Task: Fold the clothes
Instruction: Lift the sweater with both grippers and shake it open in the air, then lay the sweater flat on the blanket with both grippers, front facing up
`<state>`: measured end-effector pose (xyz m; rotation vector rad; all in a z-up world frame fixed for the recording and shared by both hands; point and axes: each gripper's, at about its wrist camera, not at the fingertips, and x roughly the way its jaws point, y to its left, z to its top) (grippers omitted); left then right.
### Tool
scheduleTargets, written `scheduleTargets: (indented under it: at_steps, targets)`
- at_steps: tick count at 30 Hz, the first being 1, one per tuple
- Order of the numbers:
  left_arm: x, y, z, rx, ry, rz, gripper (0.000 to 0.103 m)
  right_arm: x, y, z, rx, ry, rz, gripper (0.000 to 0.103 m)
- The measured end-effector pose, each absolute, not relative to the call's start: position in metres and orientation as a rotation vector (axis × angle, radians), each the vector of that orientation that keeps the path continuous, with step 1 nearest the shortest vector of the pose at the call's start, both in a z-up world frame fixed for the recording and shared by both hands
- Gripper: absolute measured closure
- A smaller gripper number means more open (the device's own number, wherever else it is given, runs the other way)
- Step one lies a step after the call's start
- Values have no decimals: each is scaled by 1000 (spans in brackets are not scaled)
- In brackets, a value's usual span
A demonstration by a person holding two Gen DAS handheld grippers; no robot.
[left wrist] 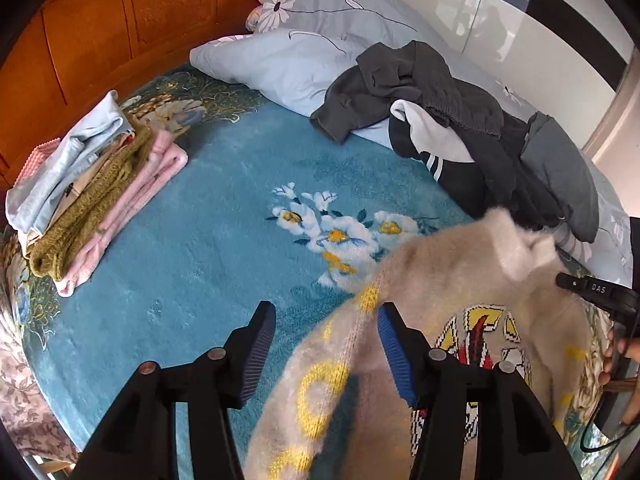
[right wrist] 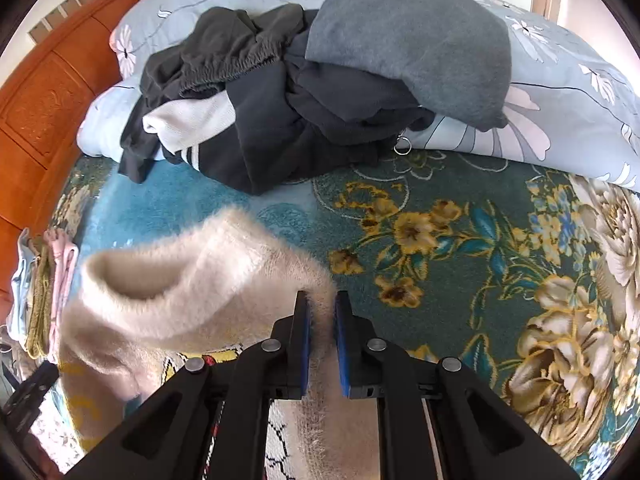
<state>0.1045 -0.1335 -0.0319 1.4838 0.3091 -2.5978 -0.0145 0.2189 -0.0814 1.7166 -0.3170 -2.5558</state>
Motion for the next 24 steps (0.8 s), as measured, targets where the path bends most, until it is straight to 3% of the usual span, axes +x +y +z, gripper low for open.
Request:
scheduleTargets:
  at_steps: [2,8,12,16,24]
  targets:
    - [113,-131,-29,1469,344,-2618,46,-20,213,-82,1715,-266,-2568,89]
    - [141,-110,-39,1491,505,-2668,46,-11,211,-42,1587,-179,-2623,59]
    - [153,-93,-64,1557,551,-2665,46,28,212,-27,1584,-160,-2598,48]
    - [169,-104,-72,1514,594,-2643,46,92,193,-50,1675,-57,-2454,41]
    - [193,-146,-71,1369,711,-2588,46,167,158,-121,1840,259,-2395,40]
